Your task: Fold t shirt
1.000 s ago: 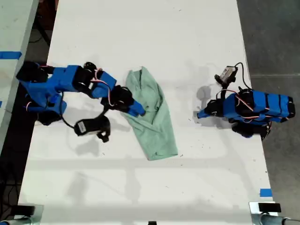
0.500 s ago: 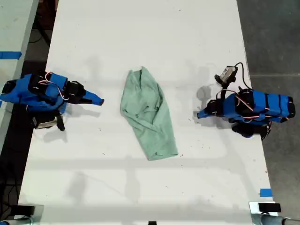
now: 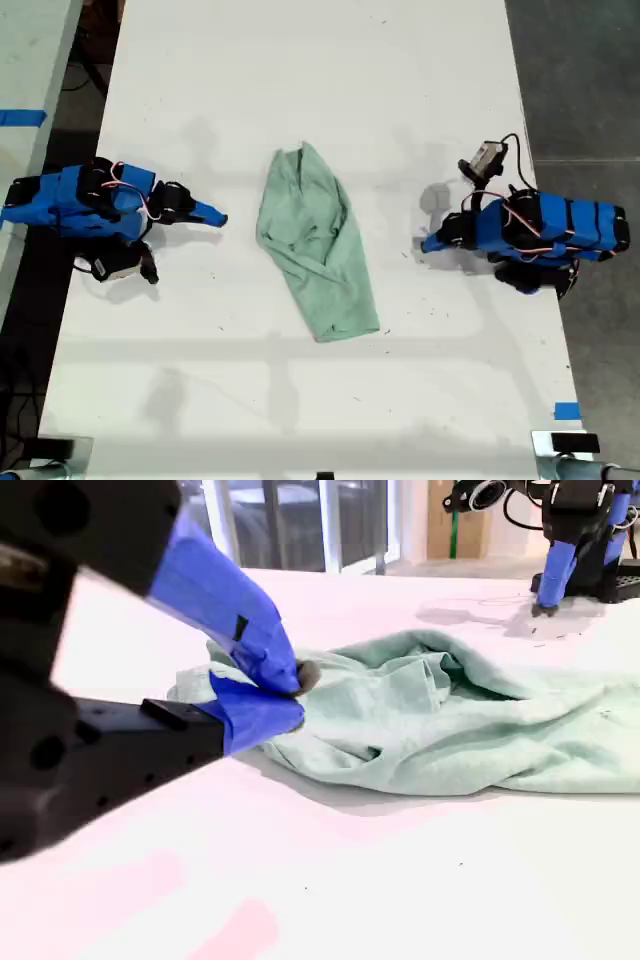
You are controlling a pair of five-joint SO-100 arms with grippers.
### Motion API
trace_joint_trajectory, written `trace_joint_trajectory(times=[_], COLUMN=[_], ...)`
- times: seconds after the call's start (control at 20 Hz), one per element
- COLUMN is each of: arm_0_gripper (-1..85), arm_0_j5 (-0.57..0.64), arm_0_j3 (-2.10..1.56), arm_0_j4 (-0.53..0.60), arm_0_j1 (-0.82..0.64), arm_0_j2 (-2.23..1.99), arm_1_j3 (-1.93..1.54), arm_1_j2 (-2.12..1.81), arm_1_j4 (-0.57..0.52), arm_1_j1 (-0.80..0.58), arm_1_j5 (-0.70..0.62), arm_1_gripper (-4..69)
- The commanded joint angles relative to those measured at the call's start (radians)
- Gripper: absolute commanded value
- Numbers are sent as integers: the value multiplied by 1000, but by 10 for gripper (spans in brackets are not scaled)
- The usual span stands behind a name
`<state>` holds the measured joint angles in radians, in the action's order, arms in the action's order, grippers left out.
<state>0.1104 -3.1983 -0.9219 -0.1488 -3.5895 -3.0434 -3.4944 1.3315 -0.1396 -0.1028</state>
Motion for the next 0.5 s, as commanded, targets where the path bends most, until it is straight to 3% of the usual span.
trace_joint_trajectory(times=[0.0, 0.45], arm_0_gripper=[-1, -1], arm_0_j5=[0, -5], arm_0_j3=[-9, -9], arm_0_j4=[-6, -11], arm_0_j1=[-11, -12], arm_0_j2=[-8, -8], arm_1_j3=[-43, -43], arm_1_j2=[-12, -12], arm_1_j4=[3, 3], arm_1_j1=[-6, -6], arm_1_j5=[6, 6], arm_1_gripper=[2, 2])
